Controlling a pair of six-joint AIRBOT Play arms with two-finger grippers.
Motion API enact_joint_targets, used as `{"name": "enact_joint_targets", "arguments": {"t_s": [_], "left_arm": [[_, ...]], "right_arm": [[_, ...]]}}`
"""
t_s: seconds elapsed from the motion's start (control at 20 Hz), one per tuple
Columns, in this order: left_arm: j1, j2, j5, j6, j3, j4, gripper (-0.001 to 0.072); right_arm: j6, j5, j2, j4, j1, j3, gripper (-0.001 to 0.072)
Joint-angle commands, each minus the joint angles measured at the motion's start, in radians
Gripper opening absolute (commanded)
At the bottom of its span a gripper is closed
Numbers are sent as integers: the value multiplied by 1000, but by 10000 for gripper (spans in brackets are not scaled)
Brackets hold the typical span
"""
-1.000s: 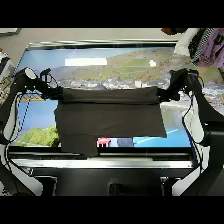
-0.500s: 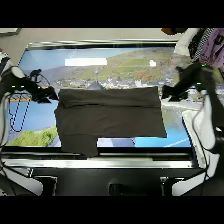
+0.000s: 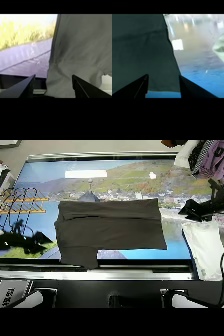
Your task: Fold the clothes and pants, and hang the long-sleeved shirts on hangers.
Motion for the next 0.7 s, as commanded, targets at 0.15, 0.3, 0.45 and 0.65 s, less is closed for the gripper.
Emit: {"name": "enact_joint_targets", "arguments": {"t_s": [0.15,0.3,0.45,0.65], "left_arm": [[32,103,118,198,-375,-189,525],[32,103,152,199,-380,-203,521],[19,103,137,196,-380,-207,522],[-37,103,93,167,-380,-207,499]], "right_arm": [[-11,6,68,50,-11,-111,415],[-11,9,68,61,6,-111,414],[-11,18,68,68,37,-113,414],[-6,34,68,67,87,-113,414]]}}
